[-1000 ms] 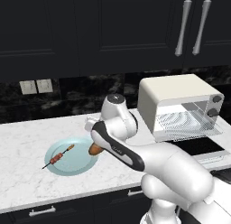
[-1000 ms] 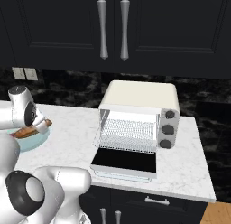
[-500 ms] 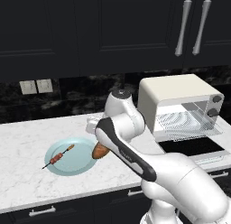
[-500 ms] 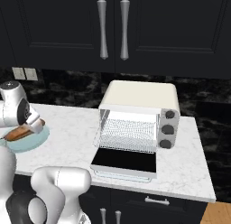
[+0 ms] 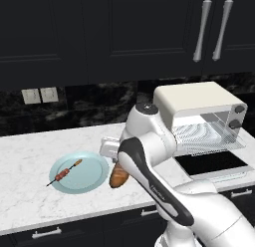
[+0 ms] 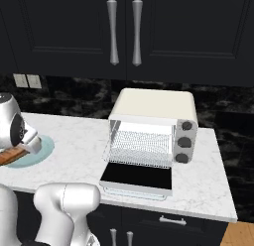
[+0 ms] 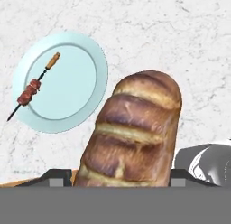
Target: Pick up the kebab skewer and baguette bread, and place them inside the toaster oven. Close the toaster oven door and start by setting the timer.
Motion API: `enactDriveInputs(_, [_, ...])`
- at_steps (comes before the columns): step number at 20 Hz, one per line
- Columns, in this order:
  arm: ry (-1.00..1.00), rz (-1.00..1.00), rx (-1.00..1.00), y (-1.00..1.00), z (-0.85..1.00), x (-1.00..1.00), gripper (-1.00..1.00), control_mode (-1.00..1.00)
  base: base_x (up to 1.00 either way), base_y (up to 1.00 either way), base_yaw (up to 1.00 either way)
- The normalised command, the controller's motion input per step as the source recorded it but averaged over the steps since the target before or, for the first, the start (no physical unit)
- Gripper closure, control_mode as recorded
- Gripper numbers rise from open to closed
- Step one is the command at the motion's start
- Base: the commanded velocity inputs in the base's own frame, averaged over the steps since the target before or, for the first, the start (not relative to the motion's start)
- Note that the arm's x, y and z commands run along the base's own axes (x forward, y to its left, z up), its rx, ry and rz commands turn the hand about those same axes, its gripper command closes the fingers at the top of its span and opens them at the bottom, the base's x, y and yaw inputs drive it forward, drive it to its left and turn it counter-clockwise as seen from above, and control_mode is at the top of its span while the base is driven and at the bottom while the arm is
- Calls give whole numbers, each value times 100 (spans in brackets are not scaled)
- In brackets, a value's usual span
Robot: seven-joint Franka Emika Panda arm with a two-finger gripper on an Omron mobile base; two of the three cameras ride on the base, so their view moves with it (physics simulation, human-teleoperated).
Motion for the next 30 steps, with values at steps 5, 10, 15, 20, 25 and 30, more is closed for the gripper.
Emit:
enactDriveInputs(5, [0, 9, 0, -31, 40, -24, 100, -100, 0, 0, 0])
enactDriveInputs(10, [0, 7, 0, -51, 22, -5, 100, -100, 0, 0, 0])
enactDriveInputs(15, [1, 7, 0, -42, 38, -1, 100, -100, 0, 0, 0])
enactDriveInputs(20, [0, 6, 0, -47, 33, 0, 100, -100, 0, 0, 0])
enactDriveInputs(25, [0, 7, 0, -62, 22, 0, 100, -100, 0, 0, 0])
enactDriveInputs(30, [0, 11, 0, -70, 10, -1, 100, -100, 0, 0, 0])
